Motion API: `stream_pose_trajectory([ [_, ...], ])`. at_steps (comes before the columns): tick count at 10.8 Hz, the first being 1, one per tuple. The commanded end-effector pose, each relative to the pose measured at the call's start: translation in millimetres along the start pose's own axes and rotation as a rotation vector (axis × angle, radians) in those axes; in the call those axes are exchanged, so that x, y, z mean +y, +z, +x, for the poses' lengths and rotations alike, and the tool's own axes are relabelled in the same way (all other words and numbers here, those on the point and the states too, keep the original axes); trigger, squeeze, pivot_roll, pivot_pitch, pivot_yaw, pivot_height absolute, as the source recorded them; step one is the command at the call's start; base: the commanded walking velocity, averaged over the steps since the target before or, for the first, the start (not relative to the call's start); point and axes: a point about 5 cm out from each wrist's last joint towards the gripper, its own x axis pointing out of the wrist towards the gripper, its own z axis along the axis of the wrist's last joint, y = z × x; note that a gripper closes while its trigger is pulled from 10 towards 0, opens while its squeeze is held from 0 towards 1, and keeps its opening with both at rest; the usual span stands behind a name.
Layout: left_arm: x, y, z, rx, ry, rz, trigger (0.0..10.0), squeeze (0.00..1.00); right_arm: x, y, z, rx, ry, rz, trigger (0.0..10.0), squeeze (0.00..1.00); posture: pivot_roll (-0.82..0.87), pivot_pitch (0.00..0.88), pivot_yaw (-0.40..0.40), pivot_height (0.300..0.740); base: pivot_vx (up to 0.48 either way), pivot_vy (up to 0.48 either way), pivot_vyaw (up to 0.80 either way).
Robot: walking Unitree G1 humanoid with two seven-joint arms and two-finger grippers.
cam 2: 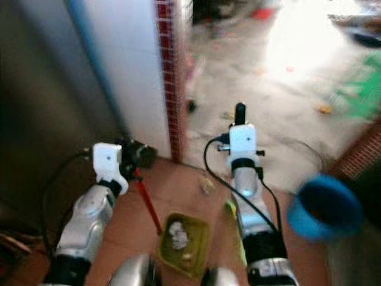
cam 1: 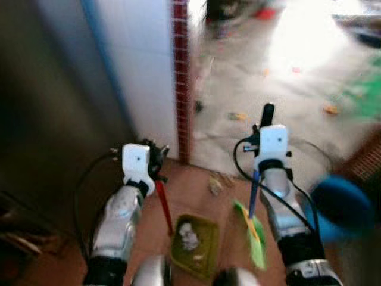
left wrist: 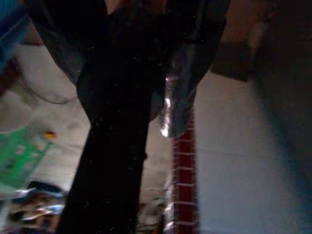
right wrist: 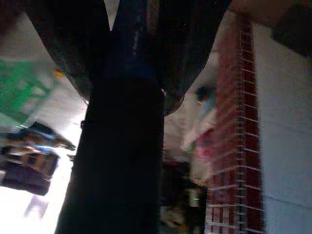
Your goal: Sweep floor
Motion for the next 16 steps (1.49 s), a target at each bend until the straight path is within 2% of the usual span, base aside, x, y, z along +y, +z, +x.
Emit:
stream_pose_trajectory([
  [1, -1.7, 8, 1.4, -0.037, -0.015, -0.018, 10.0, 0.00, 0.4, 3, 1.0, -0.010, 0.001, -0.012, 10.0, 0.00, 0.01, 0.000, 0.005, 0.740, -0.394, 0.000, 0.00],
  [4, -0.5, 9, 2.9, -0.038, -0.009, -0.022, 10.0, 0.00, -1.8, 1, 1.6, -0.009, -0.006, -0.021, 10.0, 0.00, 0.00, 0.000, 0.008, 0.740, -0.131, 0.000, 0.00],
  [6, 4.7, 9, 6.1, -0.036, 0.025, -0.044, 10.0, 0.00, -9.8, 1, 2.9, -0.008, -0.021, -0.036, 10.0, 0.00, 0.00, 0.000, 0.007, 0.740, 0.000, 0.000, 0.00],
  [8, 8.1, 4, 9.7, -0.014, 0.040, -0.083, 10.0, 0.00, -16.0, 6, 8.4, -0.012, -0.033, -0.048, 10.0, 0.00, -0.02, 0.000, 0.001, 0.740, 0.000, 0.000, 0.00],
  [9, 14.5, -4, 11.1, 0.026, 0.079, -0.114, 10.0, 0.00, -16.4, 8, 10.9, 0.000, -0.041, -0.038, 10.0, 0.00, -0.03, 0.000, 0.011, 0.740, 0.000, 0.000, 0.00],
  [10, 24.5, -3, 12.5, 0.021, 0.137, -0.180, 10.0, 0.00, -15.3, 11, 14.0, 0.012, -0.057, -0.013, 10.0, 0.00, -0.03, 0.008, 0.023, 0.740, 0.000, 0.000, 0.00],
  [12, 26.2, 14, 20.8, -0.057, 0.135, -0.175, 10.0, 0.00, -9.9, 13, 12.1, 0.010, -0.047, -0.017, 10.0, 0.00, -0.04, 0.006, 0.026, 0.740, 0.000, 0.000, 0.00],
  [13, 30.5, 32, 27.8, -0.111, 0.159, -0.132, 10.0, 0.00, -15.0, 8, 9.5, 0.016, -0.063, -0.020, 10.0, 0.00, -0.03, 0.000, 0.029, 0.740, 0.000, 0.000, 0.00],
  [15, 35.8, 51, 32.6, -0.174, 0.159, -0.167, 10.0, 0.00, -23.8, 1, 6.9, 0.036, -0.087, -0.032, 10.0, 0.00, -0.04, 0.000, 0.036, 0.740, 0.000, 0.000, 0.00],
  [16, 43.1, 74, 36.5, -0.253, 0.175, -0.179, 10.0, 0.00, -30.8, -8, 3.8, 0.062, -0.102, -0.055, 10.0, 0.00, -0.04, 0.000, 0.038, 0.740, 0.000, 0.000, 0.00],
])
